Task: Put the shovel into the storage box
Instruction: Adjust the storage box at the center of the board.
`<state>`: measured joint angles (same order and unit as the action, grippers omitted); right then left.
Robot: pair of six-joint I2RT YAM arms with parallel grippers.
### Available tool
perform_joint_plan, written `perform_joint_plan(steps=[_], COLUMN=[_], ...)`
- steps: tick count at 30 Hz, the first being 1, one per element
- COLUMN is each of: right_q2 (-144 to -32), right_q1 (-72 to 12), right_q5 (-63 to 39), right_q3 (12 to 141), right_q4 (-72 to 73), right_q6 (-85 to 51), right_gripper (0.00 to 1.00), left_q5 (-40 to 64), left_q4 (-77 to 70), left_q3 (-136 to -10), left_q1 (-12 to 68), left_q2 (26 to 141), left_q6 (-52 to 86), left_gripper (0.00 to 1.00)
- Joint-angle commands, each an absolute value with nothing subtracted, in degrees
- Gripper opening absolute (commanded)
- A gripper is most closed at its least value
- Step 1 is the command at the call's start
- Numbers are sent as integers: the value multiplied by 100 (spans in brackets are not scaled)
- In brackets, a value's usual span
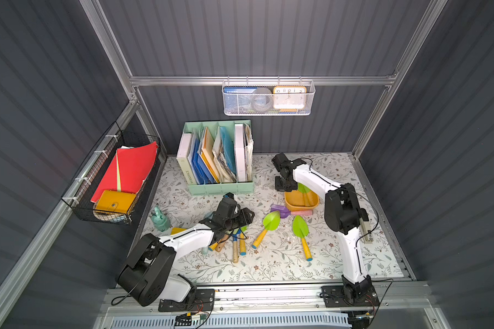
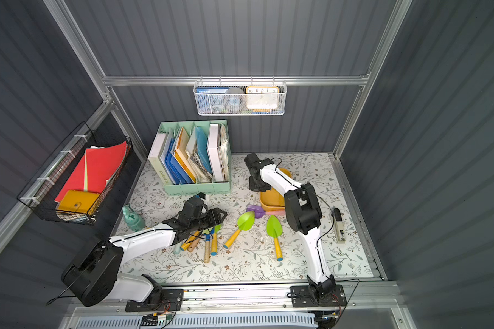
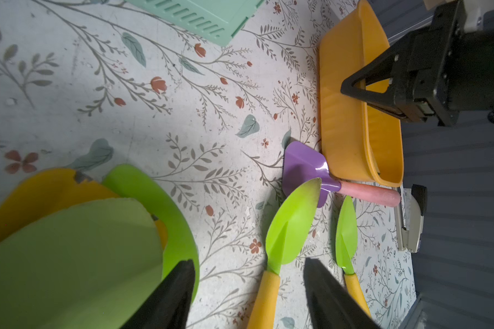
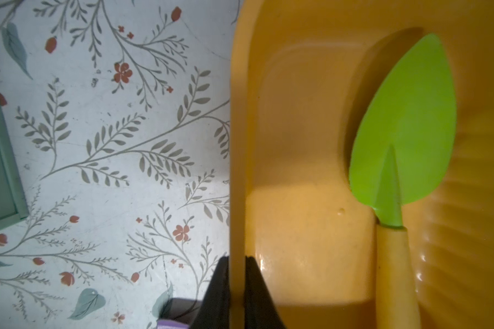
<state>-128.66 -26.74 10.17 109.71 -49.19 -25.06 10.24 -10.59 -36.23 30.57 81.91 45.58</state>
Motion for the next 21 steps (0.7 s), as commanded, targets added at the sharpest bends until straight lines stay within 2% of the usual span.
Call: perform_joint_plan(steps=[1, 6, 12, 17, 19, 21], right_q2=[-12736, -12776, -12579, -12112, -11840, -11509], right_q1=[-2767, -2794, -2794, -2795, -2792, -2789], right_q5=[858, 945, 1230, 1318, 1301, 1188], right_q3=[10898, 10936, 10893, 10655, 10425, 10118], right_q4=[-4784, -4841, -5005, -5053, -5036, -4995], right_q6=[-2631, -2650, -2599, -2528, -2542, -2561], right_gripper=[13, 14, 36, 39, 39, 40], left_q5=[989, 976, 976, 1061, 1131, 1165], left_q4=[-1081, -1072, -1025, -749, -536, -261], left_q3=[-3533, -3516, -3563, -3745, -3858, -3981], left_q1=[3092, 3094, 3094, 3116, 3152, 3223], left_q2=[8182, 8156, 8176, 8139, 8130, 8139], left_q6=[4561, 4553, 4552, 4427, 4291, 4177], left_gripper=[66, 66, 66, 66, 60, 60])
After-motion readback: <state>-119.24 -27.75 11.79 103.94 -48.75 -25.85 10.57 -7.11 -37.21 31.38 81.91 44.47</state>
